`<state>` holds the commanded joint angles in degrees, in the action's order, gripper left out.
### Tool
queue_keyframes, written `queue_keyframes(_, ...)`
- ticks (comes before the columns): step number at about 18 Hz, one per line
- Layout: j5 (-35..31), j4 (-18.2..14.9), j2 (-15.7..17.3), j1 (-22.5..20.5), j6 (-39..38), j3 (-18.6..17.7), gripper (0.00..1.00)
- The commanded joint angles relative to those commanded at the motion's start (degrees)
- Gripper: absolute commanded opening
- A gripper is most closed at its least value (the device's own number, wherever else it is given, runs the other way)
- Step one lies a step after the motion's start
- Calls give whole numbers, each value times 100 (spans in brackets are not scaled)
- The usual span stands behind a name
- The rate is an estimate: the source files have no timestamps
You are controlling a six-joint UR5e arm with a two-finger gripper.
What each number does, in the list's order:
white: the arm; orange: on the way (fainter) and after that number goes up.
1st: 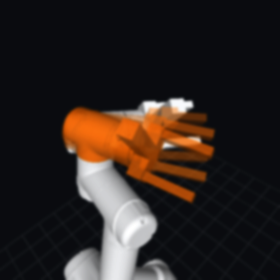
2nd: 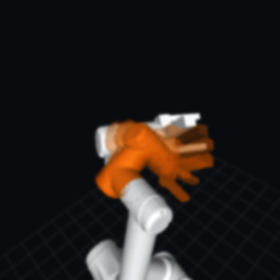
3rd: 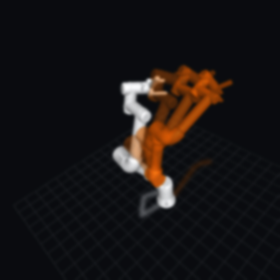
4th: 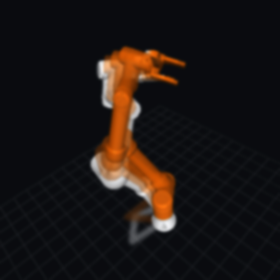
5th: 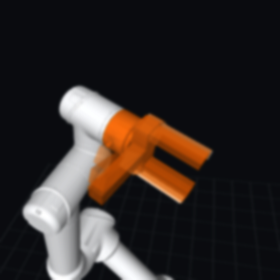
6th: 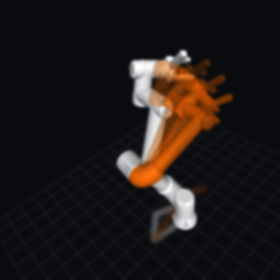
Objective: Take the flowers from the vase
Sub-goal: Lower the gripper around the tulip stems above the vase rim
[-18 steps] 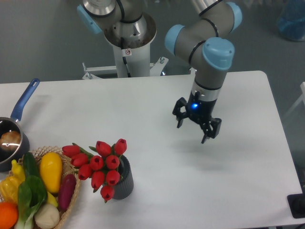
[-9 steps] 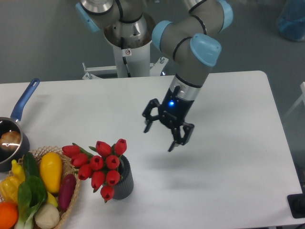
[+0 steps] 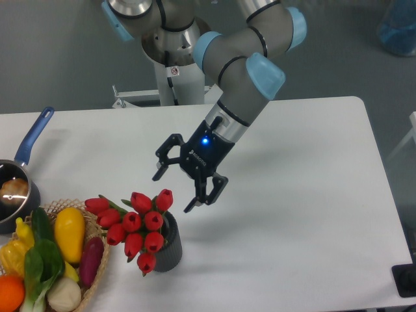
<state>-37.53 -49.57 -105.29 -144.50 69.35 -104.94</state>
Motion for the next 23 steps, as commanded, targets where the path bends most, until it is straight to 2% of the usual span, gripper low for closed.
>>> queue_keyframes(5,9,26,-334,237,0,290,100)
queue_keyframes(12,395,44,-439,273,0,439,98)
queue_keyframes(14,588,44,-457,308,0,457,77)
queue_keyframes(17,606,35,-457,308,0,457,35)
queue_keyframes(20,615,26,-431,273,-61,440,6)
queue_keyframes(21,607,26,-422,273,-122,439,0)
queue_keyframes(23,606,26,-413,247,-149,448,0)
